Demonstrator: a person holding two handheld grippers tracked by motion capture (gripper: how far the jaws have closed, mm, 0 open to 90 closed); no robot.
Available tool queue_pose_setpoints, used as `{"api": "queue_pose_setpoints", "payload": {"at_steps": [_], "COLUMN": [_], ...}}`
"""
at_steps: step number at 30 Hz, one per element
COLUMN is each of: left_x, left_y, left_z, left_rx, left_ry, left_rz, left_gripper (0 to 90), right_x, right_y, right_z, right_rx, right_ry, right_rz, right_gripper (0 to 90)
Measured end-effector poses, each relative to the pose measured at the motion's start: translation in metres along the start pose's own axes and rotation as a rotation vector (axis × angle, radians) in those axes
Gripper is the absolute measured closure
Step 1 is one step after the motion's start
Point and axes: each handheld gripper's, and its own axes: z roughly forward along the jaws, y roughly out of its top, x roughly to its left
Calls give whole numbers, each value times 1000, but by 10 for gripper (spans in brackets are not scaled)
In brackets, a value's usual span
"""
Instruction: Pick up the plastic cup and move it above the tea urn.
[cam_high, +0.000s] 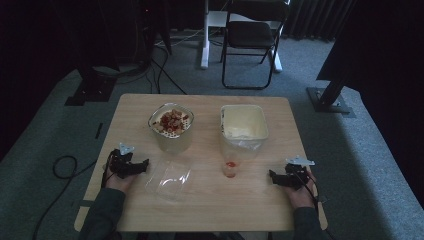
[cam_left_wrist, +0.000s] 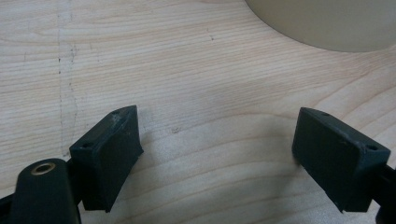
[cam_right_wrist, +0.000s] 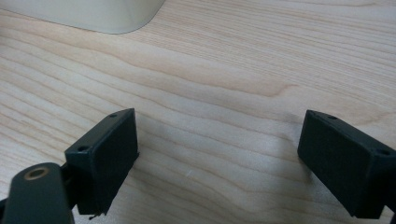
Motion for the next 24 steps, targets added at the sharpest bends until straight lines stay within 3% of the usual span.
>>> {"api": "queue_pose_setpoints", "payload": {"at_steps": [2, 6, 9, 15, 17, 21, 22, 24], "left_x": [0, 1, 1, -3, -9, -16, -22, -30], "left_y": [-1, -3, -2, 3, 4, 3, 1, -2], "left_z": [-2, -11, -19, -42, -58, -69, -75, -81], "left_rx": [2, 10, 0, -68, -97, -110, -111, -112], "left_ry": [0, -49, -80, -136, -181, -220, -251, -274], "left_rz": [0, 5, -3, -33, -31, -33, -28, -9], "left_gripper": [188, 412, 427, 434, 433, 428, 420, 401], "right_x": [0, 0, 0, 0, 0, 0, 0, 0], "right_y": [0, 0, 0, 0, 0, 0, 0, 0], "right_z": [0, 0, 0, 0, 0, 0, 0, 0], "right_rx": [0, 0, 0, 0, 0, 0, 0, 0], "right_ry": [-1, -1, -1, -2, -3, -3, -3, -3], "right_rz": [1, 1, 2, 3, 3, 4, 2, 3], "right_gripper": [120, 120, 120, 120, 120, 121, 120, 120]}}
